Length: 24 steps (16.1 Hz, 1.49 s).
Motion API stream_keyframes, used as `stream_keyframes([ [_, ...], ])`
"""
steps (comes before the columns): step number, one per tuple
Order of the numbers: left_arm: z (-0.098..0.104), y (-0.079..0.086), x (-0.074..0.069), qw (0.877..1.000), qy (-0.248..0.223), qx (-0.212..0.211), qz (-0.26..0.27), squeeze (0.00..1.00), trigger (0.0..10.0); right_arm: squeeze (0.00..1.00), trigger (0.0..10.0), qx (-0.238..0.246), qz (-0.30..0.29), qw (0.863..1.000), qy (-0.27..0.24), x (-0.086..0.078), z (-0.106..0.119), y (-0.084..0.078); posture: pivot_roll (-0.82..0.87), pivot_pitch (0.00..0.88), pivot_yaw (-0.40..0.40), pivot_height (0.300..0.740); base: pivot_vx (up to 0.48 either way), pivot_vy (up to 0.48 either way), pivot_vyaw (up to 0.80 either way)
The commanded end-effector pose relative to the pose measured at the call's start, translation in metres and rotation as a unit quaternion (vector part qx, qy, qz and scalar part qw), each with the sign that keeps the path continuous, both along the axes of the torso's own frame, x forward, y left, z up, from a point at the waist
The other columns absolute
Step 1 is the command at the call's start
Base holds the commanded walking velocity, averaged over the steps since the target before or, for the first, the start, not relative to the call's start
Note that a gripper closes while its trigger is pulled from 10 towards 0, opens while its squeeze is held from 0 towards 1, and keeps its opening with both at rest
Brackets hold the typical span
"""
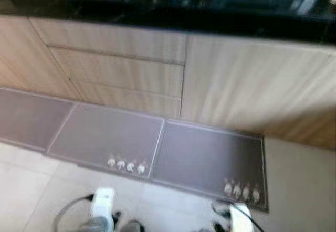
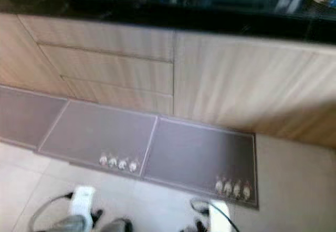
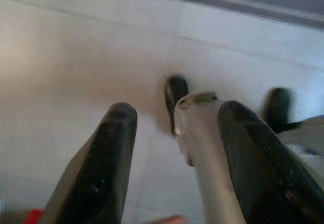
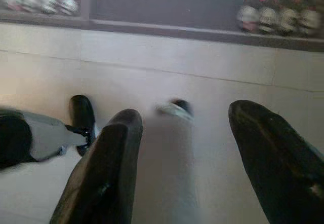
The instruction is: Kitchen organization
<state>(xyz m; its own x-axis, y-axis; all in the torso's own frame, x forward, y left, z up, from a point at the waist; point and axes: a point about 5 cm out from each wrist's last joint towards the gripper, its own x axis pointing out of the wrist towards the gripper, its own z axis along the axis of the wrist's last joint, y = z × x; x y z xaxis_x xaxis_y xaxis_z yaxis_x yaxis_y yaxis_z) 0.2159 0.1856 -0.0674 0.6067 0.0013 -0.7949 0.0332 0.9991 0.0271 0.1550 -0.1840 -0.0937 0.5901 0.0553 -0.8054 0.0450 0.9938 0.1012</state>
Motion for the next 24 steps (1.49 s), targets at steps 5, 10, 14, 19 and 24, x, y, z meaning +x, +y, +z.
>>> stream_keyframes([
  [5,-0.0043,0.0087,-0.009,1.0,0.019,0.009,0.007,0.0,10.0,0.0,10.0,0.001,-0.003,1.0,0.009,-0.0028,-0.0017,0.0017,0.05,0.204,-0.002,0.74,0.0,-0.351,0.0],
  [10,-0.0043,0.0086,-0.0089,1.0,0.019,0.009,0.007,0.0,10.0,0.0,10.0,0.001,-0.003,1.0,0.009,-0.0026,-0.0016,0.0015,0.05,0.204,-0.002,0.74,0.0,-0.349,0.0],
  [14,-0.0047,0.008,-0.0094,1.0,0.02,0.009,0.009,0.0,10.0,0.0,10.0,-0.002,-0.007,1.0,0.008,-0.0006,-0.0008,-0.0001,0.05,0.177,-0.005,0.74,0.0,-0.177,0.0],
  [19,-0.0043,0.0075,-0.0087,1.0,0.017,0.003,0.011,0.0,10.0,0.0,10.0,-0.002,-0.01,1.0,0.003,0.0021,0.0003,0.0001,0.04,0.185,-0.004,0.74,0.0,0.0,0.0],
  [24,-0.0039,0.0097,-0.0083,1.0,0.018,0.006,0.017,0.0,10.0,0.0,10.0,0.002,-0.02,1.0,-0.006,0.0048,0.0015,0.0018,0.05,0.187,-0.003,0.74,0.0,0.0,0.0],
])
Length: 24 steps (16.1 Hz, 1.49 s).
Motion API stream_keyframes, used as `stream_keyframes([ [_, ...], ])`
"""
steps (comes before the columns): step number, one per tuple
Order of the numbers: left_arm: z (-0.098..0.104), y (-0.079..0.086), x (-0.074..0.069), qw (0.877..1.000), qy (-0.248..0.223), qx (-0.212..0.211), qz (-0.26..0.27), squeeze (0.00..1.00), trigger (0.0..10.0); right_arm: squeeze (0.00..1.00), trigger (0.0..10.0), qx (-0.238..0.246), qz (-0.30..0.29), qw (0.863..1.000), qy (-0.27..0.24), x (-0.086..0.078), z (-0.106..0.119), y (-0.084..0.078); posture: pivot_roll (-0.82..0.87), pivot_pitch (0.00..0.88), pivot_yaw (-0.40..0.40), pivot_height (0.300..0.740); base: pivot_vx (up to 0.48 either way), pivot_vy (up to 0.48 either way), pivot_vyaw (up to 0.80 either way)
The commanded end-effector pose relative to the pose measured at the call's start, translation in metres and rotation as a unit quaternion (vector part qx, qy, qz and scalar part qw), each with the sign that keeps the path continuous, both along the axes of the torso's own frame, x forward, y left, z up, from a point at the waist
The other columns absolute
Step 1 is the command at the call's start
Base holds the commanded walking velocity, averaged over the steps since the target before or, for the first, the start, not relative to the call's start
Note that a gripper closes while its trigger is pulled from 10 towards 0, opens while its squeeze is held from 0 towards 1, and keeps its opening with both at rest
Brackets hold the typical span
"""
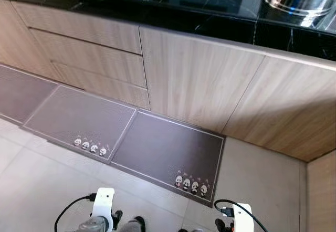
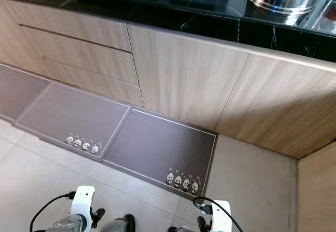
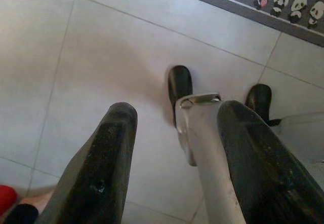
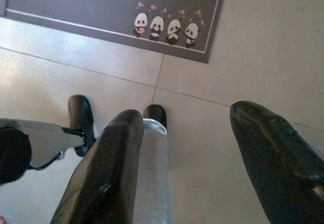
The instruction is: Kitchen organization
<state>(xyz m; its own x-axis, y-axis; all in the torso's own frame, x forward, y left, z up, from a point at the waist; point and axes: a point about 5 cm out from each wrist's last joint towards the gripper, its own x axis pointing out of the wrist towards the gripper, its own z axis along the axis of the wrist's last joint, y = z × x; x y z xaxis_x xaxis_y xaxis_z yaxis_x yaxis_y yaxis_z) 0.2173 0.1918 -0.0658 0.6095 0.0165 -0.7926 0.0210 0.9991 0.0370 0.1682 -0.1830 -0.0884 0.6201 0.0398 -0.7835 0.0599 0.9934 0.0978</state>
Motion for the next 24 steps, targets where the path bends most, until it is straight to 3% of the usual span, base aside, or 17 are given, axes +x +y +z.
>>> stream_keyframes([
  [1,-0.005,0.004,-0.01,1.0,0.02,0.001,0.011,0.0,10.0,0.0,10.0,0.005,-0.011,1.0,0.012,-0.008,-0.004,0.001,0.05,0.187,-0.003,0.74,0.0,0.0,0.0],
  [5,-0.006,0.003,-0.011,1.0,0.022,-0.004,0.01,0.0,10.0,0.0,10.0,0.006,-0.014,1.0,0.012,-0.009,-0.004,0.0,0.05,0.177,-0.005,0.74,0.0,0.0,0.0],
  [8,-0.006,0.005,-0.01,0.999,0.032,0.028,-0.022,0.0,10.0,0.0,10.0,0.003,-0.007,1.0,0.012,-0.007,-0.003,0.0,0.08,0.14,0.012,0.74,0.0,0.0,0.0],
  [12,-0.004,0.012,-0.01,0.999,0.027,0.043,-0.004,0.0,10.0,0.0,10.0,-0.001,-0.015,1.0,0.011,-0.005,-0.002,-0.001,0.1,0.063,0.034,0.74,0.0,0.0,0.0],
  [15,-0.002,0.015,-0.006,0.999,0.021,0.046,-0.002,0.0,10.0,0.0,10.0,0.002,-0.024,1.0,-0.001,0.005,0.001,0.0,0.1,0.005,0.045,0.74,0.0,0.0,0.0],
  [17,0.002,0.014,0.001,0.999,0.008,0.045,0.002,0.0,10.0,0.0,10.0,0.003,-0.032,0.999,-0.022,0.022,0.009,0.0,0.09,0.0,0.039,0.74,0.0,0.0,0.0],
  [24,0.011,-0.001,0.019,1.0,-0.017,0.023,0.004,0.0,10.0,0.0,10.0,-0.007,-0.031,0.998,-0.046,0.047,0.023,-0.006,0.08,0.0,-0.009,0.74,0.0,0.0,0.0],
])
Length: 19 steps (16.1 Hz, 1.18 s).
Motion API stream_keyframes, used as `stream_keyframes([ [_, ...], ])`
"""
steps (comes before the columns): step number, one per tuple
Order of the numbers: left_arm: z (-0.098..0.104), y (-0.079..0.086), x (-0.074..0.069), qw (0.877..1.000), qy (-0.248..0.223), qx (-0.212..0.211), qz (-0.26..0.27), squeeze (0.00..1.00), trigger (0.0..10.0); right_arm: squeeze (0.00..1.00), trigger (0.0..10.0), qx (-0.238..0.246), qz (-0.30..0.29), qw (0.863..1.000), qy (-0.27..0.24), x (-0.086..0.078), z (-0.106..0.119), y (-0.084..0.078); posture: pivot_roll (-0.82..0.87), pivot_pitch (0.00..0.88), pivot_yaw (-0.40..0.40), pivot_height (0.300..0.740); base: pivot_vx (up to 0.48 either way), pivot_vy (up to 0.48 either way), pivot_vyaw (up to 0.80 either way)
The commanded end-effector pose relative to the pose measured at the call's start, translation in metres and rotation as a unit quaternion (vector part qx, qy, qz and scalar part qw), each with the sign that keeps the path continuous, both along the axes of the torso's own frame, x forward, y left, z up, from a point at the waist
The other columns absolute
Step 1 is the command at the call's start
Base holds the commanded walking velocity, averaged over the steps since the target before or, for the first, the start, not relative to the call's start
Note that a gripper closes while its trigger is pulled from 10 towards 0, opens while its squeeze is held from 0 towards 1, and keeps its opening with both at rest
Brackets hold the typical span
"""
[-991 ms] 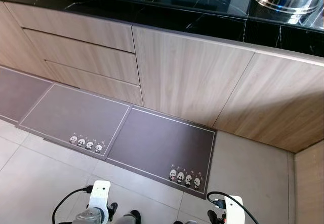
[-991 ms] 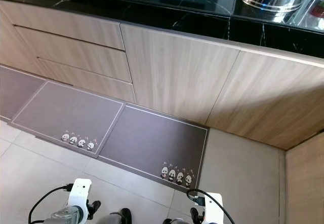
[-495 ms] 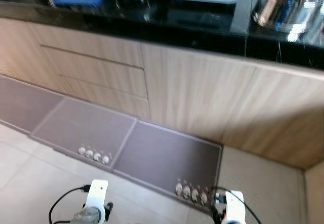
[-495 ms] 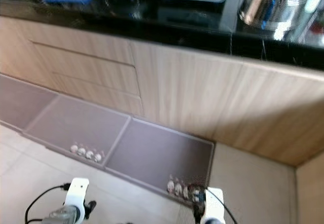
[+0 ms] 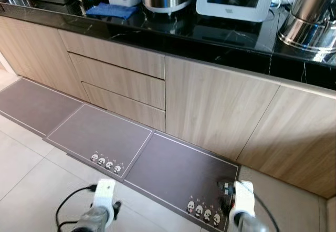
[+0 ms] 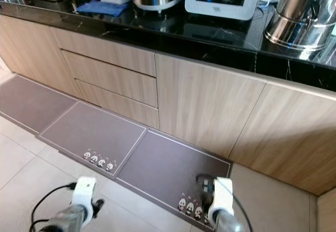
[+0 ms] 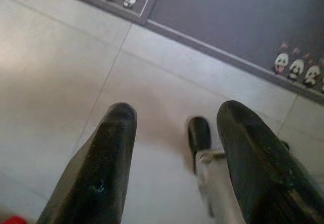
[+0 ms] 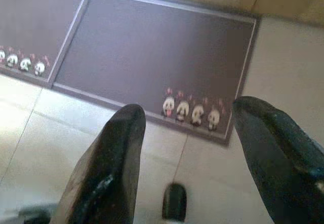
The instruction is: Kitchen organization
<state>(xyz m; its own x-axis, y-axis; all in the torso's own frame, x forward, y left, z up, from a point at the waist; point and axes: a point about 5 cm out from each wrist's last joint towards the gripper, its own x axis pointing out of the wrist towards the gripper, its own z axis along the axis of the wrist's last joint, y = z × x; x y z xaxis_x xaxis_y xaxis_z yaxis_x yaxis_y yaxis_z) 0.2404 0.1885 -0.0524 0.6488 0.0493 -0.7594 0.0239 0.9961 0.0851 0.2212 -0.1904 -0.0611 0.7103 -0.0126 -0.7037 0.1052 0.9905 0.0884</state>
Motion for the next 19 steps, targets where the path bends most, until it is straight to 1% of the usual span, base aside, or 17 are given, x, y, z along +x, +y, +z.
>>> stream_keyframes([
  [1,-0.002,0.0,-0.003,1.0,0.008,-0.004,0.003,0.0,10.0,0.0,10.0,0.001,-0.009,1.0,0.011,-0.006,-0.004,-0.001,0.08,0.0,-0.01,0.74,0.0,0.0,0.0],
  [3,-0.003,-0.003,-0.003,1.0,0.008,-0.009,0.004,0.0,10.0,0.0,10.0,0.001,-0.021,1.0,0.014,-0.01,-0.005,-0.006,0.08,0.0,-0.016,0.74,0.0,0.0,0.0],
  [6,-0.004,-0.005,-0.005,1.0,0.012,-0.011,0.001,0.0,10.0,0.0,10.0,-0.002,-0.037,0.999,0.028,-0.022,-0.011,-0.011,0.07,0.0,-0.018,0.74,0.0,0.0,0.0],
  [7,-0.008,-0.004,-0.01,1.0,0.021,-0.012,0.012,0.0,10.0,0.0,10.0,-0.01,-0.045,0.998,0.047,-0.036,-0.018,-0.015,0.09,0.0,-0.025,0.74,0.0,0.0,-0.77],
  [10,-0.013,-0.002,-0.02,0.999,0.032,-0.018,0.031,0.0,10.0,0.0,10.0,-0.012,-0.056,0.996,0.066,-0.051,-0.024,-0.019,0.08,0.0,-0.016,0.74,0.0,0.0,-0.76],
  [11,-0.014,-0.002,-0.021,0.999,0.032,-0.018,0.03,0.0,10.0,0.0,10.0,-0.012,-0.056,0.996,0.067,-0.051,-0.024,-0.019,0.08,0.0,-0.016,0.74,0.0,0.0,-0.76],
  [13,-0.017,0.0,-0.027,0.999,0.039,-0.018,0.025,0.0,10.0,0.0,10.0,-0.014,-0.055,0.996,0.07,-0.055,-0.026,-0.019,0.06,0.0,0.0,0.74,0.0,0.0,-0.76],
  [14,-0.019,0.001,-0.03,0.999,0.042,-0.013,0.016,0.0,10.0,0.0,10.0,-0.026,-0.043,0.996,0.077,-0.059,-0.027,-0.02,0.06,0.0,0.001,0.74,0.0,0.0,-0.76],
  [15,-0.019,0.001,-0.03,0.999,0.042,-0.011,0.013,0.0,10.0,0.0,10.0,-0.028,-0.041,0.996,0.078,-0.06,-0.028,-0.02,0.06,0.0,0.001,0.74,0.0,0.0,-0.76],
  [16,-0.019,0.001,-0.031,0.999,0.042,-0.001,-0.013,0.0,10.0,0.0,10.0,-0.033,-0.028,0.995,0.087,-0.069,-0.03,-0.022,0.06,0.0,0.005,0.74,0.0,0.0,-0.76],
  [17,-0.02,0.001,-0.033,0.998,0.048,0.004,-0.027,0.0,10.0,0.0,10.0,-0.038,-0.024,0.994,0.1,-0.08,-0.034,-0.025,0.06,0.0,0.007,0.74,0.0,0.0,-0.76],
  [18,-0.021,0.002,-0.035,0.998,0.056,0.006,-0.027,0.0,10.0,0.0,10.0,-0.04,-0.033,0.992,0.112,-0.09,-0.037,-0.027,0.06,0.0,0.01,0.74,0.0,0.0,-0.76],
  [19,-0.023,0.004,-0.039,0.998,0.066,0.006,-0.007,0.0,10.0,0.0,10.0,-0.041,-0.048,0.99,0.127,-0.104,-0.041,-0.03,0.05,0.0,0.014,0.74,0.0,0.0,-0.76],
])
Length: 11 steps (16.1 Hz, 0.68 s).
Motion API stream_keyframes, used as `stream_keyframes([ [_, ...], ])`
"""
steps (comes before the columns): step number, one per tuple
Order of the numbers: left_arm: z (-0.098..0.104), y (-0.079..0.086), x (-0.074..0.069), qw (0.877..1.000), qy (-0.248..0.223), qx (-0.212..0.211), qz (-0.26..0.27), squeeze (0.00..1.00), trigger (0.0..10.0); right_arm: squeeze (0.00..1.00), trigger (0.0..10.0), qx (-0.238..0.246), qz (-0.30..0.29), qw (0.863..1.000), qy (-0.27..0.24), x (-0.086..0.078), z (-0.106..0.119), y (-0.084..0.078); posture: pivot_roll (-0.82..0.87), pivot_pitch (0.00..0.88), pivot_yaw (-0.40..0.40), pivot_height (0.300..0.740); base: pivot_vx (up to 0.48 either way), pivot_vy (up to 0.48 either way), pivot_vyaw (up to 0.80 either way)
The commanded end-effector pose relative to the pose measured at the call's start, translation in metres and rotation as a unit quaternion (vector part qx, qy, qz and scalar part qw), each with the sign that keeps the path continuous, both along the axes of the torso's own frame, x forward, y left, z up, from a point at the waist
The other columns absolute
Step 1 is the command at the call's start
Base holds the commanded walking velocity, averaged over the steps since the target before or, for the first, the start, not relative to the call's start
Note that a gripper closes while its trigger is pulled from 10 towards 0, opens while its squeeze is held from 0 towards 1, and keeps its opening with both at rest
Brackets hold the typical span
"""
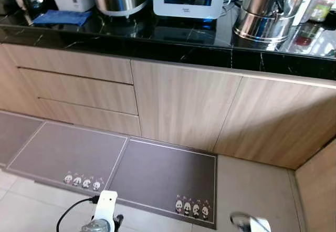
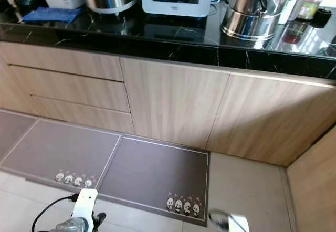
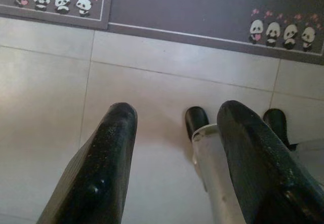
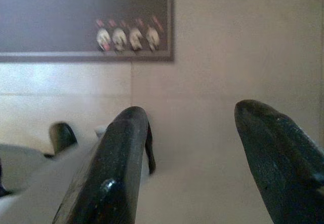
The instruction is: Kitchen organization
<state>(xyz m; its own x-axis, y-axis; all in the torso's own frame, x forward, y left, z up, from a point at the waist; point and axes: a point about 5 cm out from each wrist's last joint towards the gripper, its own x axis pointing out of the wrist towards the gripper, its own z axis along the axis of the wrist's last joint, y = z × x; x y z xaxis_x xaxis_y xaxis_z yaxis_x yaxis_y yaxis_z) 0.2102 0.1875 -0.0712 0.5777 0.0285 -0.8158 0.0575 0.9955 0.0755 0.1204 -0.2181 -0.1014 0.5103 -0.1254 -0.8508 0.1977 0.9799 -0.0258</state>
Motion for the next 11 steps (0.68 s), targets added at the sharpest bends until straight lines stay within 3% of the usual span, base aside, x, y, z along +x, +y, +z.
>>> stream_keyframes([
  [1,-0.006,0.006,-0.012,0.999,0.028,0.011,0.015,0.0,10.0,0.0,10.0,-0.001,-0.013,1.0,0.008,-0.009,-0.002,-0.002,0.05,0.0,0.015,0.74,0.0,0.0,-0.76],
  [4,-0.008,0.011,-0.017,0.999,0.03,0.015,0.01,0.0,10.0,0.0,10.0,0.006,-0.013,1.0,0.009,-0.017,-0.005,0.003,0.06,0.006,0.02,0.74,0.0,0.0,-0.76],
  [9,-0.007,0.02,-0.019,0.999,0.018,0.031,-0.014,0.0,10.0,0.0,10.0,0.01,-0.003,1.0,-0.02,0.002,0.0,0.011,0.05,0.045,0.031,0.74,0.0,0.0,-0.76],
  [11,-0.006,0.022,-0.018,0.999,0.016,0.041,-0.026,0.0,10.0,0.0,10.0,0.008,-0.002,0.999,-0.032,0.011,0.003,0.01,0.04,0.047,0.033,0.74,0.0,-0.48,-0.76],
])
